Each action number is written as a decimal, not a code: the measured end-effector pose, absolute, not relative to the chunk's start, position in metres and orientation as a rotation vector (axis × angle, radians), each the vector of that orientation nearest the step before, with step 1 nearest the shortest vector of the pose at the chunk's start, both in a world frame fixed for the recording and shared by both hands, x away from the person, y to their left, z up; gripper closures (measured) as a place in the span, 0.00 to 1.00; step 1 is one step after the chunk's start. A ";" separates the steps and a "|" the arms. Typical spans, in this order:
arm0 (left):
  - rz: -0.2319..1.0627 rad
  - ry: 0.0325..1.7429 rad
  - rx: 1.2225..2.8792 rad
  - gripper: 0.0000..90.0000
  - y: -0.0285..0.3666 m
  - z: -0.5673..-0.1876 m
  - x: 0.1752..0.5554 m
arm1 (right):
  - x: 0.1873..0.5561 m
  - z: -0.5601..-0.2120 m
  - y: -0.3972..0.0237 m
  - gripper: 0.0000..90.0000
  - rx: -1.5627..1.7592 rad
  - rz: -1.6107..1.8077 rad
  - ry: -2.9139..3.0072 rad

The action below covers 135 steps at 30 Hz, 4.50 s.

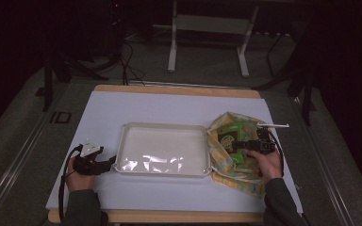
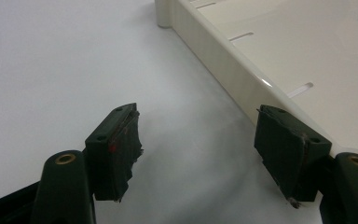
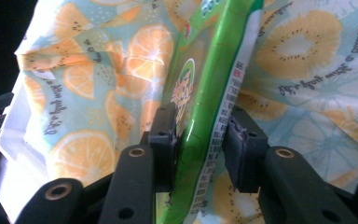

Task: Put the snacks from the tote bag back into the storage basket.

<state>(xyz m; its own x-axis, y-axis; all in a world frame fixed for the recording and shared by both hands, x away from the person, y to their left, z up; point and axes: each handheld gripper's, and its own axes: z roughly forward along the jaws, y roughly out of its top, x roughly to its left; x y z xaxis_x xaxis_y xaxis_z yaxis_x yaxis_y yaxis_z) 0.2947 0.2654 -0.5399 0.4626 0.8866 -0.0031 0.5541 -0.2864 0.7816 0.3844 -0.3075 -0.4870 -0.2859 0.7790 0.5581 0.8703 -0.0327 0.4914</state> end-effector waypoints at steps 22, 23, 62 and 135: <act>0.576 1.199 1.976 0.35 0.265 -0.540 0.295 | 0.371 -0.468 -0.318 0.81 -1.839 -1.313 -2.132; 0.576 1.199 1.976 0.35 0.265 -0.540 0.295 | 0.371 -0.468 -0.318 0.81 -1.839 -1.313 -2.132; 0.578 1.198 1.975 0.35 0.265 -0.540 0.294 | 0.359 -0.448 -0.336 0.82 -1.868 -1.388 -2.128; 0.575 1.198 1.975 0.35 0.265 -0.540 0.295 | 0.346 -0.417 -0.348 0.82 -1.869 -1.466 -2.141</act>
